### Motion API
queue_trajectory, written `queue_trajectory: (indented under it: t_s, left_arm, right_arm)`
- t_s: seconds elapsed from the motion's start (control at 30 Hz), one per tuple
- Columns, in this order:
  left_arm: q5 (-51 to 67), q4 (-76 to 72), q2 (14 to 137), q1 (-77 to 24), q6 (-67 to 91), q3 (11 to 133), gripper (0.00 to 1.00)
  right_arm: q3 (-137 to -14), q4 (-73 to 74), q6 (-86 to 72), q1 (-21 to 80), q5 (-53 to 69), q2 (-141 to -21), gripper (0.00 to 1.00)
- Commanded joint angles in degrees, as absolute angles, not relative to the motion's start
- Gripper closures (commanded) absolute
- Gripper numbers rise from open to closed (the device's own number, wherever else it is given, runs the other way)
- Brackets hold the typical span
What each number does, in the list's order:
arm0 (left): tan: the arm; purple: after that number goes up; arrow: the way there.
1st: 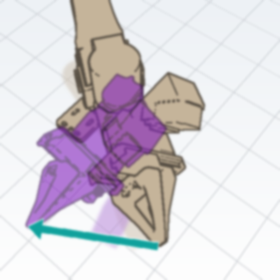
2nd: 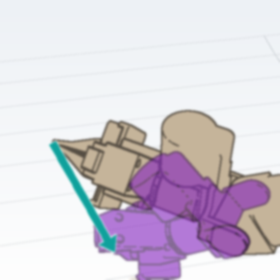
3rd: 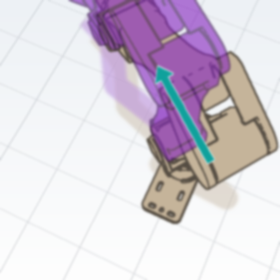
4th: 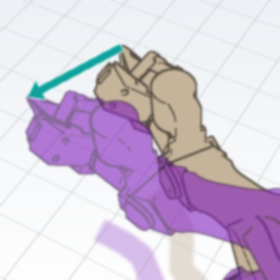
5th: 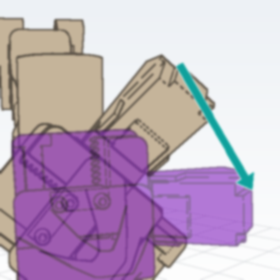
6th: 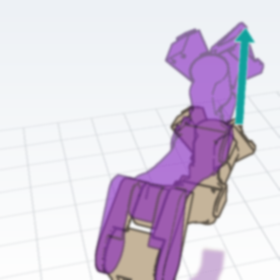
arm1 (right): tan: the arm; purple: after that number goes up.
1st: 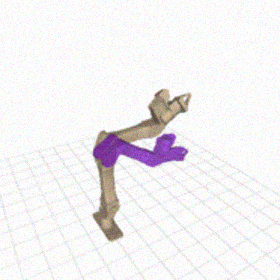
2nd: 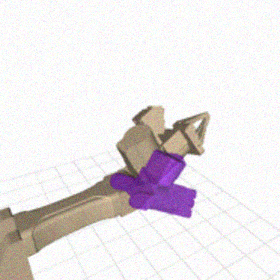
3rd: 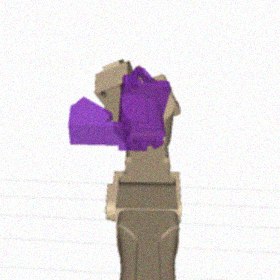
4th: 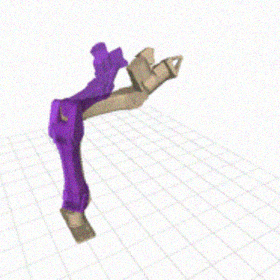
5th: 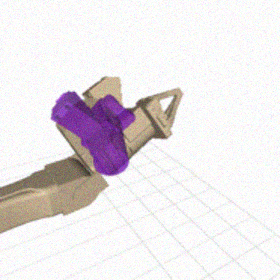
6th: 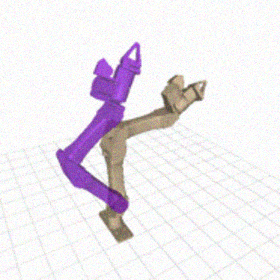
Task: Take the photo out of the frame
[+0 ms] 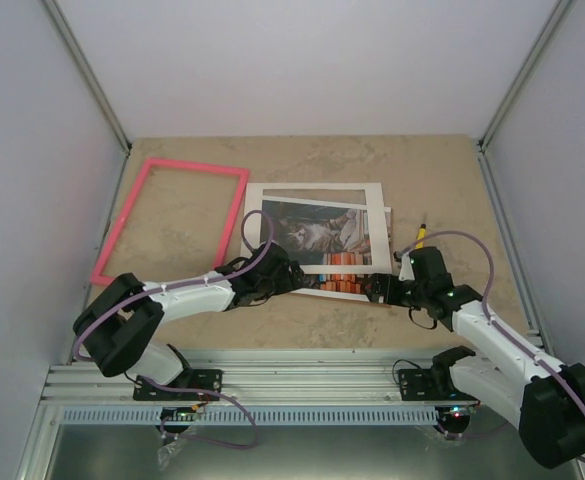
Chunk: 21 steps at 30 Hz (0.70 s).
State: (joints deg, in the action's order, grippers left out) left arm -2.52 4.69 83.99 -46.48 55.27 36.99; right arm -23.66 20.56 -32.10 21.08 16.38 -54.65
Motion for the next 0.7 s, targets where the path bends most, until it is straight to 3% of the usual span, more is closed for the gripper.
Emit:
queue_trajectory:
  t_s: [0.0,0.67]
  left_arm:
    - [-1.49,6.46,83.13,-46.67,55.16,35.6,0.01]
    - [-1.16,6.06,82.83,-46.67,55.39,35.72,0.01]
  right_arm:
    - [-22.14,23.46,-34.54,20.58,17.7,-54.48,0.02]
    - [-18.1,18.37,-39.02,19.66,20.0,-54.78,0.02]
